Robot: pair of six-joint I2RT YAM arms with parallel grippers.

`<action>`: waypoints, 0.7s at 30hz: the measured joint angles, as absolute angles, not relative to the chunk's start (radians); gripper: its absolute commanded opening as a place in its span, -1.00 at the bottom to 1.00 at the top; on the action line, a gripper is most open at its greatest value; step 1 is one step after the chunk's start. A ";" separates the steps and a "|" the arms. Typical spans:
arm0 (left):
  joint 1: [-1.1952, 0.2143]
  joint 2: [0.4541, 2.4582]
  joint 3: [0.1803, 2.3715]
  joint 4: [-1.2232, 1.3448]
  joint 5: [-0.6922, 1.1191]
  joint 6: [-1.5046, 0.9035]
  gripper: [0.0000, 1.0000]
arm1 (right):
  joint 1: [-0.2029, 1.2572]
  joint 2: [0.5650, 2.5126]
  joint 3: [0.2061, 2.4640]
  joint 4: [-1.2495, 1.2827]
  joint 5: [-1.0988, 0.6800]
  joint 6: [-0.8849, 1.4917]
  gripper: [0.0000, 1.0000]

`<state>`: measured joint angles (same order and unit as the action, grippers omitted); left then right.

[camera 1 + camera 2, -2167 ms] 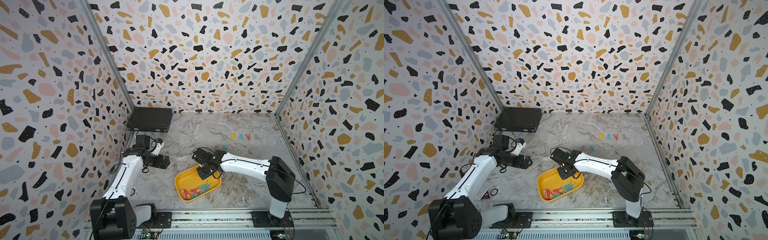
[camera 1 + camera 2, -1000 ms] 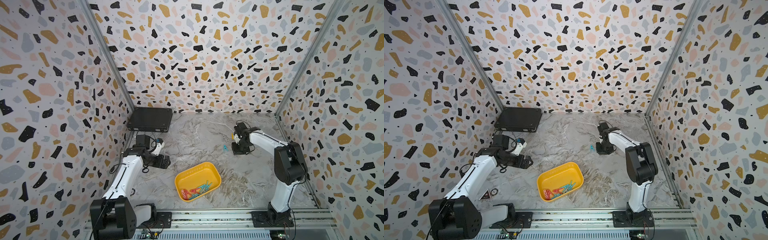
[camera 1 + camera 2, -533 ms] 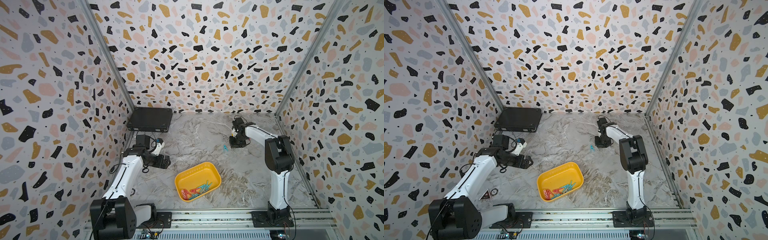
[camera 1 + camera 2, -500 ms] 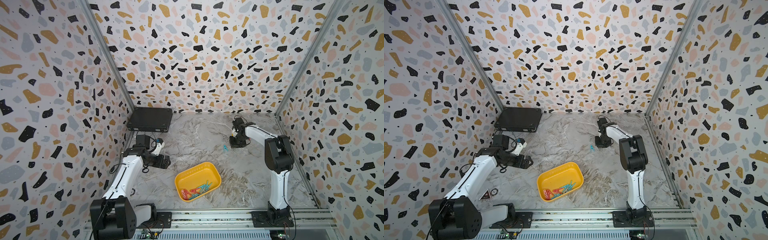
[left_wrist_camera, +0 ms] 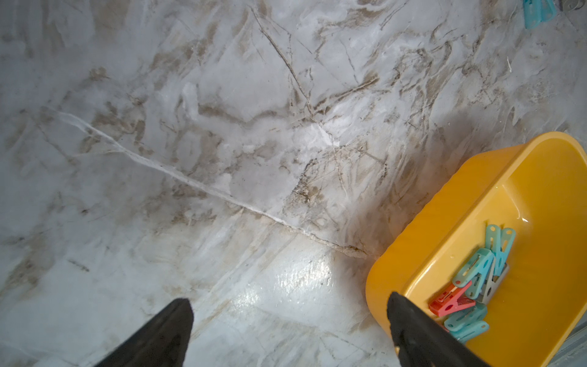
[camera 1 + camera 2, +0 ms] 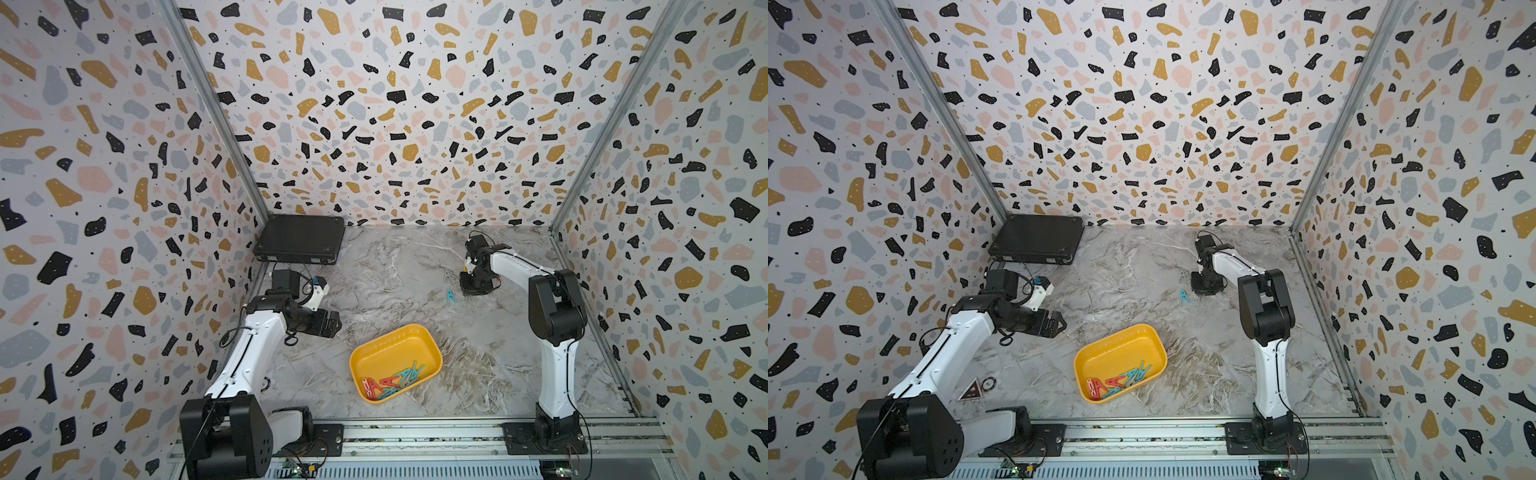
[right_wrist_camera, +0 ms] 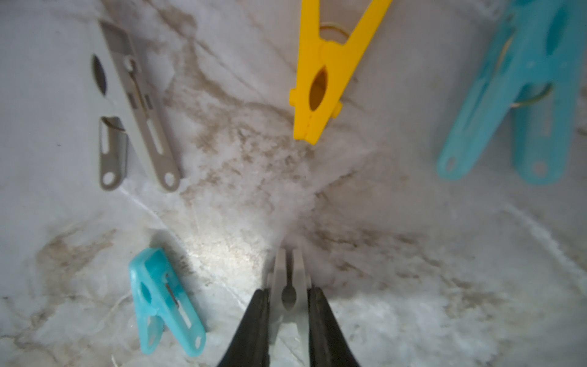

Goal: Take the clothespins out of the storage box
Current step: Place the clothespin at the center of the board.

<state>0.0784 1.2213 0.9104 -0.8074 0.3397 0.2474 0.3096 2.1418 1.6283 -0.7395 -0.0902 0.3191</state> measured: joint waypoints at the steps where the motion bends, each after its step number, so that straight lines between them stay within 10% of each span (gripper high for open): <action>1: 0.078 1.221 0.910 -0.807 0.340 0.247 0.99 | 0.310 2.142 1.629 -0.739 -0.090 0.321 -0.47; 21: 0.078 1.221 0.910 -0.807 0.340 0.247 0.99 | 0.310 2.075 1.674 -0.794 -0.101 0.324 -0.18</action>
